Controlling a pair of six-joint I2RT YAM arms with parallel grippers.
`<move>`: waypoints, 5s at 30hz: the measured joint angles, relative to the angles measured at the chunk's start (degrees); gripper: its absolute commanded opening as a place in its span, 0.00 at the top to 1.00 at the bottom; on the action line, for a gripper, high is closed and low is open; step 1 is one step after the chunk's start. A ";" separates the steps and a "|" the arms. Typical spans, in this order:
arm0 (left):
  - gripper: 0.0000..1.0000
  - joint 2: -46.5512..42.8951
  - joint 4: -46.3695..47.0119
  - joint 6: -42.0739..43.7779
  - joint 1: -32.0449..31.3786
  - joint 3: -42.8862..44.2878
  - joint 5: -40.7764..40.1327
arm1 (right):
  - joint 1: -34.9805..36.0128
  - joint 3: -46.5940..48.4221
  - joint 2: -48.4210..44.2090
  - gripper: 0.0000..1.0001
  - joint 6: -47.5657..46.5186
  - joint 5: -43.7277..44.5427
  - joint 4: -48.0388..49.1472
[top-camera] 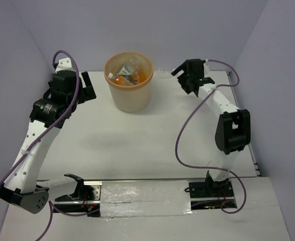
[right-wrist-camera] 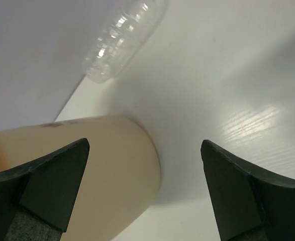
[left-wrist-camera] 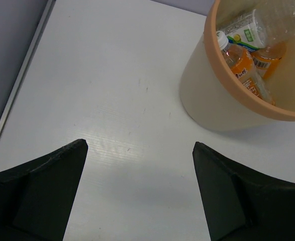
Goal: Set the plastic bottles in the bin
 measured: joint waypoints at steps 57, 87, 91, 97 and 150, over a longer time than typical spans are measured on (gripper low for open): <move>0.00 9.42 -0.17 2.99 6.49 1.99 -8.17 | -0.94 46.03 54.95 0.41 36.54 -2.51 9.88; 0.00 2.86 0.94 -0.59 6.69 -1.95 7.37 | 6.32 3.67 -32.46 0.47 -16.74 17.42 1.99; 0.01 1.03 0.94 -1.38 6.69 -2.54 7.74 | 12.81 14.78 -23.17 0.47 -20.59 15.98 -2.12; 0.00 -0.55 -0.31 -1.55 6.69 -2.89 6.95 | 18.23 21.11 -11.56 0.46 -22.73 12.74 -5.60; 0.01 -1.22 -0.98 -1.40 6.69 -4.79 4.15 | 5.51 13.18 -25.40 0.00 -29.92 17.73 -23.08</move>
